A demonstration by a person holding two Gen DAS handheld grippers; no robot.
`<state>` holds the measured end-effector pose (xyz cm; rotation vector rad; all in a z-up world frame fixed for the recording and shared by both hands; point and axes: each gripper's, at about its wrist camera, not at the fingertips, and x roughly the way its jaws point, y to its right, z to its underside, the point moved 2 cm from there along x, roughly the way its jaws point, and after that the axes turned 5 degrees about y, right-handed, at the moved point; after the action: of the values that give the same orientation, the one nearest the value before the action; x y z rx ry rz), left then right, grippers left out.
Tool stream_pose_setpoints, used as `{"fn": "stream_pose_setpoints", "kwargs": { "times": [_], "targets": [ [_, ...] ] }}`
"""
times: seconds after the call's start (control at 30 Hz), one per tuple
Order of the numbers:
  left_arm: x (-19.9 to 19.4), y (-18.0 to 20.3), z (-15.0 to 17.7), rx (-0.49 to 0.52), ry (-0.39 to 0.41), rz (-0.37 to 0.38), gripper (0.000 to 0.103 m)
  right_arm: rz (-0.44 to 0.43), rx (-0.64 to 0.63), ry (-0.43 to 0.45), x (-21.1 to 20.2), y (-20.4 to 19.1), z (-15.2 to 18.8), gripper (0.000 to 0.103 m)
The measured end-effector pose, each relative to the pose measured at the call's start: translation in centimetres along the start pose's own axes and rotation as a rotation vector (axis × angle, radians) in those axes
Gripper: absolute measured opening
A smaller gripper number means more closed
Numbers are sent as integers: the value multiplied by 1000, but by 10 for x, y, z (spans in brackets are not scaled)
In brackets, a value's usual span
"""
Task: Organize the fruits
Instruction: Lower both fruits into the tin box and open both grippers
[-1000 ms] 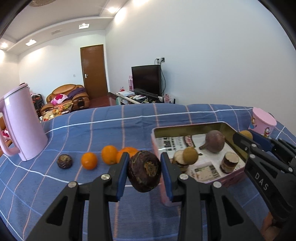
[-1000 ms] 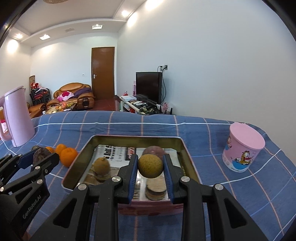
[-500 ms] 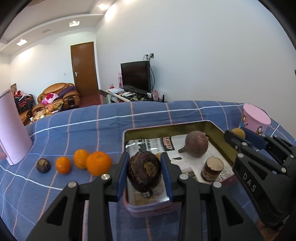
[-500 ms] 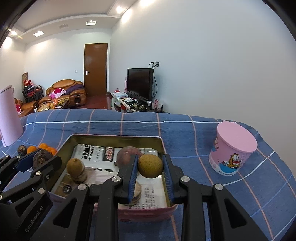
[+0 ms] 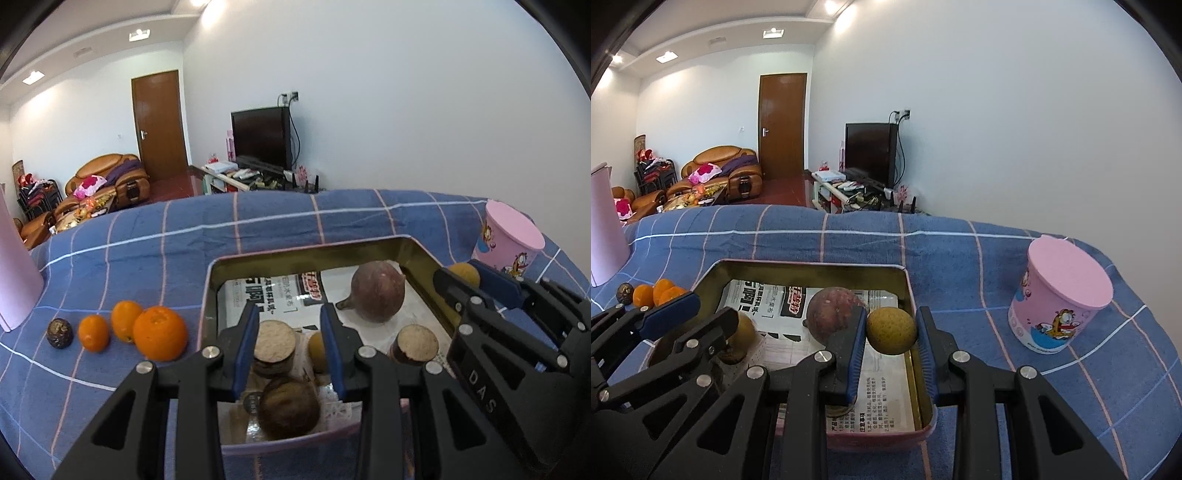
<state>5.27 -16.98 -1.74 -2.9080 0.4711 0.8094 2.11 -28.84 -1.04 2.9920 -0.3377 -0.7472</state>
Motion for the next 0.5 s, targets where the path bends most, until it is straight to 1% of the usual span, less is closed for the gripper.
{"fn": "stream_pose_setpoints", "kwargs": {
  "times": [0.13, 0.2, 0.33, 0.43, 0.5],
  "targets": [
    [7, 2, 0, -5, -31, 13, 36, -27, -2, -28, 6, -2, 2, 30],
    [7, 0, 1, -16, -33, 16, 36, -35, -1, -36, 7, -2, 2, 30],
    [3, -2, 0, -28, -14, 16, 36, -57, -16, -38, 8, -5, 2, 30],
    [-3, -5, -1, -37, 13, 1, 36, -74, -31, -36, 7, -9, 3, 30],
    [-9, -6, -1, -42, 41, -10, 42, -92, -42, -40, 8, -11, 3, 30]
  ]
}}
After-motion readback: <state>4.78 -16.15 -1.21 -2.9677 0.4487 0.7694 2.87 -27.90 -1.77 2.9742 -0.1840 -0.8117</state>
